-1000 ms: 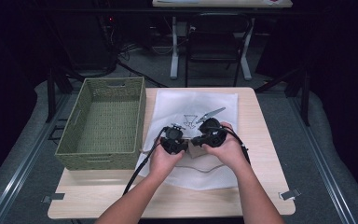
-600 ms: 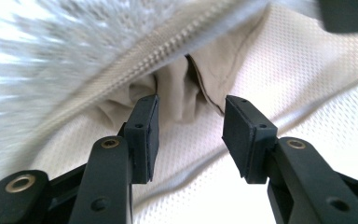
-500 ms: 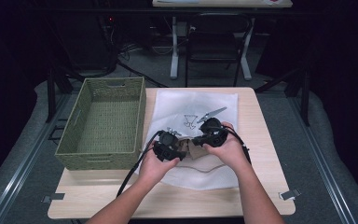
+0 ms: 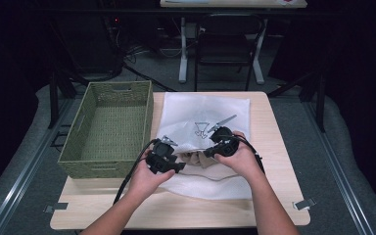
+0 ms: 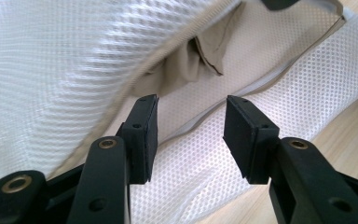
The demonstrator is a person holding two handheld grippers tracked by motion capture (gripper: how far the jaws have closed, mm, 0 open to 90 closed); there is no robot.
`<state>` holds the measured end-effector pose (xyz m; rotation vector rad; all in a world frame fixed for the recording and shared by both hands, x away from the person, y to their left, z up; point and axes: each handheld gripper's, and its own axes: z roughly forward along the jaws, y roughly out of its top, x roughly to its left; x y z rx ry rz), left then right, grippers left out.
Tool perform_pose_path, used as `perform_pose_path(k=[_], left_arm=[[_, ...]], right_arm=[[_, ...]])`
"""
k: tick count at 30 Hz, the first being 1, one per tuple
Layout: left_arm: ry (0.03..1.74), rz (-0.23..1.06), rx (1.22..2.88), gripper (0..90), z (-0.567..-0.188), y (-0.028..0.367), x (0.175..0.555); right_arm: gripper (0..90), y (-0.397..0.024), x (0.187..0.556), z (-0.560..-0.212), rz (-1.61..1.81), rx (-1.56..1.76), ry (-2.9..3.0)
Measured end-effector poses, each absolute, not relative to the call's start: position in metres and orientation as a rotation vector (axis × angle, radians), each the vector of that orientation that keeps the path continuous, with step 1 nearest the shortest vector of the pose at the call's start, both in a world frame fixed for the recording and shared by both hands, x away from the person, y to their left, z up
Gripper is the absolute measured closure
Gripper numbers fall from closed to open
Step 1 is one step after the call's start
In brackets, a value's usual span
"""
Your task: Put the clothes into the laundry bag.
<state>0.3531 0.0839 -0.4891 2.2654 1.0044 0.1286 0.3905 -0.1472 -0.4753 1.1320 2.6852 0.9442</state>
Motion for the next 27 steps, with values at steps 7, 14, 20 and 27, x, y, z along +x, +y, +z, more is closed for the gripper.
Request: perform_pose_path(k=[7, 14, 20, 27], left_arm=[[0.989, 0.129, 2.25, 55.0, -0.489, 0.094, 0.349], [0.971, 0.122, 2.253, 55.0, -0.496, 0.105, 0.341], [0.952, 0.127, 2.265, 55.0, -0.5, 0.116, 0.33], [0.971, 0.119, 2.253, 55.3, -0.509, 0.132, 0.327]], right_arm=[[87.2, -0.145, 0.393, -0.483, 0.92, 1.165, 2.708], [87.2, -0.144, 0.393, -0.488, 0.874, 1.175, 2.722], [87.2, -0.141, 0.393, -0.496, 0.827, 1.196, 2.728], [87.3, -0.146, 0.391, -0.509, 0.798, 1.235, 2.712]])
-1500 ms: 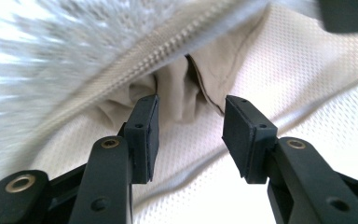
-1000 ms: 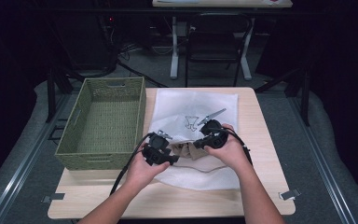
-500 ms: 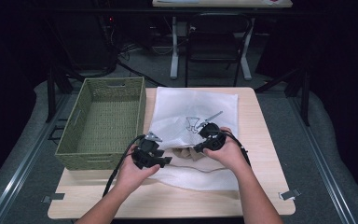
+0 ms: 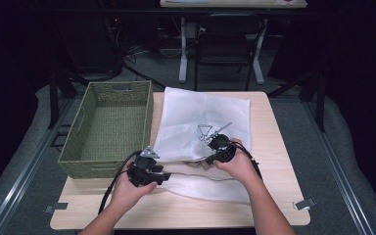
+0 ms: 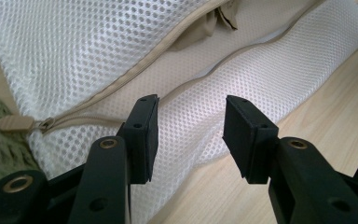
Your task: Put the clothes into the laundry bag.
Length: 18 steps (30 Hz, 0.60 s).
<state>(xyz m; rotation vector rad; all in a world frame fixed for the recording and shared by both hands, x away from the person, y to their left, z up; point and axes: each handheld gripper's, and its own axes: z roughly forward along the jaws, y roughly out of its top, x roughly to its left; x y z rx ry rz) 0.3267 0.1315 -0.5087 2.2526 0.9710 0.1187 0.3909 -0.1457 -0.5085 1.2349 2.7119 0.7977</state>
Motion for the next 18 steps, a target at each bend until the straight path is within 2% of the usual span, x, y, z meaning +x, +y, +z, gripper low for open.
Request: perform_pose_path(k=[11, 18], left_arm=[[0.967, 0.084, 2.248, 54.8, -0.52, 0.138, 0.322], [0.976, 0.084, 2.241, 54.4, -0.521, 0.143, 0.32]], right_arm=[[87.2, -0.15, 0.38, -0.52, 0.831, 1.181, 2.662], [76.7, -0.151, 0.37, -0.521, 0.894, 1.161, 2.62]])
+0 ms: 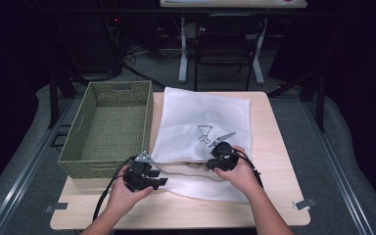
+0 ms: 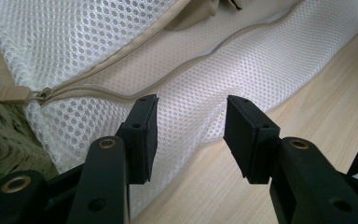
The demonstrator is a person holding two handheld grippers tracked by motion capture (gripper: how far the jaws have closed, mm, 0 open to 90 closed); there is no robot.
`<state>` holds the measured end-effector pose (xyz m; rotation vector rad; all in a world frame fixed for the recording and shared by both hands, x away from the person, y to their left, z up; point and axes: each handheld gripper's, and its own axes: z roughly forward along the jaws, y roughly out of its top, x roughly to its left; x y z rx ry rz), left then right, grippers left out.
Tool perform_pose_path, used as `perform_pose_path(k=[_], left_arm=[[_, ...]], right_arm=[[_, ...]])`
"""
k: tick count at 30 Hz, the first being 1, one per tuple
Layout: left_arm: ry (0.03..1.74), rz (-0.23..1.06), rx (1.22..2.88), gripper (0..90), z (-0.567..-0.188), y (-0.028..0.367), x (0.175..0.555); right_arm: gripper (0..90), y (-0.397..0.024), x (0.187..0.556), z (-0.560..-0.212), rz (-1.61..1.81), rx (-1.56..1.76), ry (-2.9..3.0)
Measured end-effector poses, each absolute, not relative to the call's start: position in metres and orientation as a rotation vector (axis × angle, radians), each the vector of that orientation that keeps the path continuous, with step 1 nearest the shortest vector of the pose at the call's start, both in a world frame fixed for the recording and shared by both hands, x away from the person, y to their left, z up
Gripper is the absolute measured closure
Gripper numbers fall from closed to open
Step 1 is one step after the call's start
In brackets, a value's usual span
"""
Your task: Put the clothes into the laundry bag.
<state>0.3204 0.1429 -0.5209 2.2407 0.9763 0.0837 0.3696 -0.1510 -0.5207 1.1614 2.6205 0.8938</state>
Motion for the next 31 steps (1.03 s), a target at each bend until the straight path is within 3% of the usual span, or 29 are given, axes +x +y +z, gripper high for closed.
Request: perform_pose_path(k=[8, 14, 21, 31], left_arm=[[0.972, 0.079, 2.217, 51.8, -0.522, 0.145, 0.318], [0.968, 0.089, 2.221, 50.4, -0.523, 0.146, 0.317], [0.968, 0.093, 2.241, 48.3, -0.525, 0.144, 0.317], [0.955, 0.133, 2.272, 47.0, -0.532, 0.142, 0.317]], right_arm=[[62.6, -0.155, 0.35, -0.516, 0.97, 1.121, 2.564], [57.8, -0.157, 0.325, -0.521, 0.984, 1.106, 2.542], [55.7, -0.157, 0.301, -0.532, 1.043, 1.089, 2.492], [54.6, -0.152, 0.297, -0.543, 1.067, 1.037, 2.437]])
